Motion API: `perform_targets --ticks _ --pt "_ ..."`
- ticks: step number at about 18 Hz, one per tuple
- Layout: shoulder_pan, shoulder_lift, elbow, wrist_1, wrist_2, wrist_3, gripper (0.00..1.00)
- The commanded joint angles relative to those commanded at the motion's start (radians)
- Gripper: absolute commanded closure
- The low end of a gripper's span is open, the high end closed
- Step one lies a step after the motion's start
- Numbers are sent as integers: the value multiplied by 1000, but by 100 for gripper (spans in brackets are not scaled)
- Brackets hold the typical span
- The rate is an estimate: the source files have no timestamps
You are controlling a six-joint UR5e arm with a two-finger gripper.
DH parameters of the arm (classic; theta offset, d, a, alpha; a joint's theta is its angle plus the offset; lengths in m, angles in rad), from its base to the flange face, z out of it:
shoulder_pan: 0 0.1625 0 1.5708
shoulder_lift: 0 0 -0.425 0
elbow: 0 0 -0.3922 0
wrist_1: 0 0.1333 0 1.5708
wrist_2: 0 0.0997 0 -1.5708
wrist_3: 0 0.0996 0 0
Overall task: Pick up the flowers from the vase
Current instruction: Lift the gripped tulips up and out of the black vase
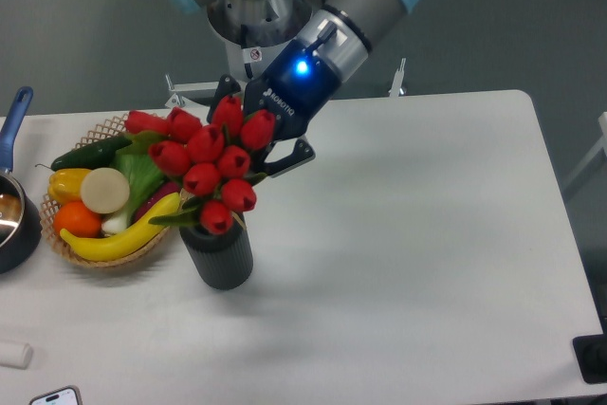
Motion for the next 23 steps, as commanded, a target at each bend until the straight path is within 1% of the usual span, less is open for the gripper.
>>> perform_targets --ticks 2,5,8,12,14,16,19,23 --pt "23 12 -3 -2 -15 -2 56" --pt "34 22 -5 -2 -19 -9 56" --pt "48 23 -2 0 -42 -52 57" --pt "97 18 6 12 -42 -29 56" --pt "103 2 27 11 -40 24 56" --pt "107 -52 52 14 -26 75 56" --pt "121 -98 97 14 -23 106 56" --pt "157 -132 120 14 -22 133 56"
